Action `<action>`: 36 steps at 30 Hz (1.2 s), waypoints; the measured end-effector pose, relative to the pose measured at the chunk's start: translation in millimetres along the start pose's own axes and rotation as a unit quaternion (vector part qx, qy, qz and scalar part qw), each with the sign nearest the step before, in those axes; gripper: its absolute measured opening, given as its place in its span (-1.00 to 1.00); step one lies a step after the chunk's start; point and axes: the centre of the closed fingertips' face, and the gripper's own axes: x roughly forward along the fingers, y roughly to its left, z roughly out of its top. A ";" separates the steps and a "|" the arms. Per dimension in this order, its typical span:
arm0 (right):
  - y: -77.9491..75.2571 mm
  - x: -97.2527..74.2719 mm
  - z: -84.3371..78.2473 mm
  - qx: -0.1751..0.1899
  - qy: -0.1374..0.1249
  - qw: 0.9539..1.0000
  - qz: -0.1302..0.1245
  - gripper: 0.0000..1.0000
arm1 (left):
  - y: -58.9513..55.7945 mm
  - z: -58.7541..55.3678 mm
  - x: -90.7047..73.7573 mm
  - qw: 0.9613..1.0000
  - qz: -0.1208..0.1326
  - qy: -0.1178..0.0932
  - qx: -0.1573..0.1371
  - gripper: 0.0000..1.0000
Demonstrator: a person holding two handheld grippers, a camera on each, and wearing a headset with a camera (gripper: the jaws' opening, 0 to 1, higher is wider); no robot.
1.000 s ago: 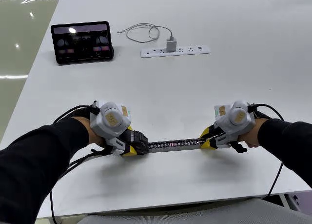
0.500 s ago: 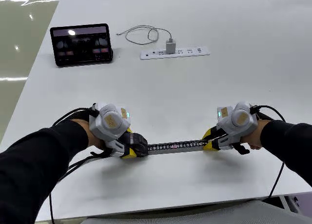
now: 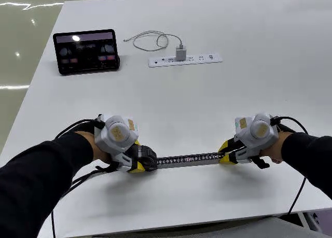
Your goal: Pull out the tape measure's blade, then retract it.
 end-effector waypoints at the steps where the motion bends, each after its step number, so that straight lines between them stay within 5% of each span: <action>1: -0.2 -0.3 -0.5 0.000 0.001 1.000 0.000 -0.81 | 0.0 0.1 0.1 1.000 0.000 0.000 0.000 -0.34; 36: -5.5 -13.6 -17.6 0.002 0.017 1.000 -0.001 -0.81 | -0.1 0.6 -0.1 1.000 0.000 -0.003 -0.004 -0.34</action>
